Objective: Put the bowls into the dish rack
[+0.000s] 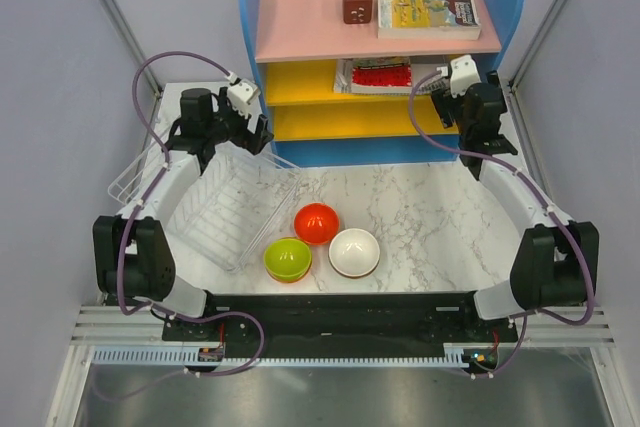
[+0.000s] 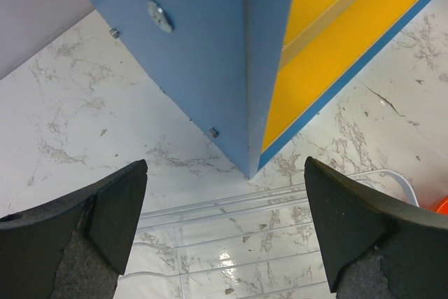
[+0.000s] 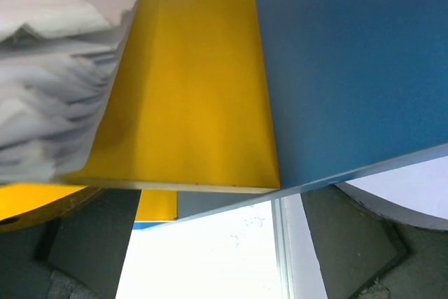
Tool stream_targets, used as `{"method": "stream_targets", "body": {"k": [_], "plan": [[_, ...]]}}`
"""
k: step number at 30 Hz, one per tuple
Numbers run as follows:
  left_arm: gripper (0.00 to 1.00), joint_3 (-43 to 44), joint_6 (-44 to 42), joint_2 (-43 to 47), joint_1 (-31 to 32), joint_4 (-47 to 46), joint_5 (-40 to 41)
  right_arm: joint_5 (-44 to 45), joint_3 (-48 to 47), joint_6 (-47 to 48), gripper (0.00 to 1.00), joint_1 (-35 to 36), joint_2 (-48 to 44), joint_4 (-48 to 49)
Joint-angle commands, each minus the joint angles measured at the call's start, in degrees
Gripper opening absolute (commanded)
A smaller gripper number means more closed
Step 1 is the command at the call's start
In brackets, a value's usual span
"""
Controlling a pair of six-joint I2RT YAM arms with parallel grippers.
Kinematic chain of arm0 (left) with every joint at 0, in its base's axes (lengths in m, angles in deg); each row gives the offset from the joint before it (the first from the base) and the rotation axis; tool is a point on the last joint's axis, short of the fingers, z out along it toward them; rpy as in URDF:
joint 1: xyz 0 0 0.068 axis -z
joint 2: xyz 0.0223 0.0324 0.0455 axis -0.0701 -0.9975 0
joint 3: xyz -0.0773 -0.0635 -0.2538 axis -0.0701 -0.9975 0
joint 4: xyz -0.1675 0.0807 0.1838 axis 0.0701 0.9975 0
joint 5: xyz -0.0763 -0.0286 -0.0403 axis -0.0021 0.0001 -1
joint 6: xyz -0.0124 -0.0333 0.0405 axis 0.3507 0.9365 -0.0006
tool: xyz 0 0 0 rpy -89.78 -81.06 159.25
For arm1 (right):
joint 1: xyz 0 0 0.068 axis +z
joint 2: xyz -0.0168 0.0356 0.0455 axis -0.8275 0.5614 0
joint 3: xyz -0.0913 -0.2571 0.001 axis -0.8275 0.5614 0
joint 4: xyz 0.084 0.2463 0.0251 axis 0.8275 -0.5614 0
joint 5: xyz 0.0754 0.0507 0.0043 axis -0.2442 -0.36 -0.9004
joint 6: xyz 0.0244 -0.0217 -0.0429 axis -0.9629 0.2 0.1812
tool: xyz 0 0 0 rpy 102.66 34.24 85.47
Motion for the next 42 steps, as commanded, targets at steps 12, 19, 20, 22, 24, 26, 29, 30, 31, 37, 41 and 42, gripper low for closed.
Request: {"method": "stream_targets", "body": {"k": [12,19,20,22,24,26,29,30,31,37,41,42], "plan": [[1.00,-5.6,-1.2,8.3,1.9,-4.9,3.2,-16.4,9.7,-2.5,0.98,2.0,-24.3,-13.9],[1.00,-5.4,-0.9,6.9,2.5,-6.3,6.7,-14.3,11.9,-3.7,0.98,-5.8,-27.5,-14.2],[1.00,-5.4,-1.2,6.8,2.5,-6.4,6.8,-15.5,12.2,-3.7,0.98,-7.2,-27.6,-14.4],[1.00,-5.4,-2.2,6.6,2.6,-6.5,7.7,-18.2,12.2,-3.0,0.98,-11.5,-26.4,-14.1],[1.00,-5.2,-3.2,6.0,2.6,-6.5,8.4,-20.9,11.7,-3.0,0.98,-14.6,-24.4,-13.7],[1.00,-4.7,-3.7,5.4,2.6,-6.5,8.8,-27.6,10.2,-3.9,0.98,-19.9,-20.7,-13.2],[1.00,-4.0,-4.1,4.3,2.6,-6.5,9.5,-35.3,7.5,-5.6,0.98,-25.0,-15.4,-12.4],[1.00,-3.9,-4.3,4.0,2.6,-6.5,9.7,-37.3,6.8,-6.1,0.98,-25.8,-14.0,-12.0],[1.00,-3.4,-4.4,3.4,2.5,-6.5,9.9,-39.0,5.7,-6.5,0.98,-27.1,-11.8,-11.6],[1.00,-1.0,-4.4,0.6,2.5,-6.5,11.1,-46.1,2.6,-9.3,0.98,-28.3,-5.2,-9.0],[1.00,0.5,-4.5,-1.6,2.6,-6.5,10.9,-45.9,0.4,-11.4,0.98,-28.3,-1.4,-7.4],[1.00,0.8,-4.5,-1.9,2.6,-6.5,11.0,-45.5,-0.1,-11.7,0.98,-28.2,0.2,-7.3]]}}
